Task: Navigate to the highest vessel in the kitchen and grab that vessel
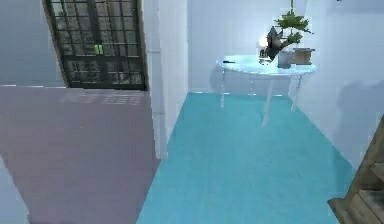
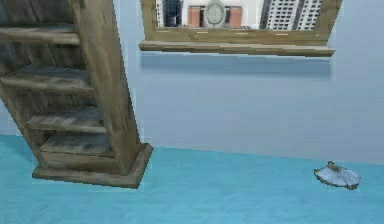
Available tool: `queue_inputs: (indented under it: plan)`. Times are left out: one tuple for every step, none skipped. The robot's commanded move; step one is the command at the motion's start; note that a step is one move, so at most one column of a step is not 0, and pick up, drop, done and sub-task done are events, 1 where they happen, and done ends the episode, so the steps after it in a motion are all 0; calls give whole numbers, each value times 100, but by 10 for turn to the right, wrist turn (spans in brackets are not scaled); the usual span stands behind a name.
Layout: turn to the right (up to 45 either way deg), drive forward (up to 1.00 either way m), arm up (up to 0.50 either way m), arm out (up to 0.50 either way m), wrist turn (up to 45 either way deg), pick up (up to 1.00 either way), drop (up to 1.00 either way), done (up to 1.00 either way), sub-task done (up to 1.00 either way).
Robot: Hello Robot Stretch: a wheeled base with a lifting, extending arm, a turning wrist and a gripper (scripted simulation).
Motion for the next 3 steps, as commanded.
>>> queue_inputs:
  plan:
    - [-120, 0, 0, 0, 0, 0, 0, 0, 0]
    - [0, 15, 0, 0, 0, 0, 0, 0, 0]
    - [-150, 0, 0, 0, 0, 0, 0, 0, 0]
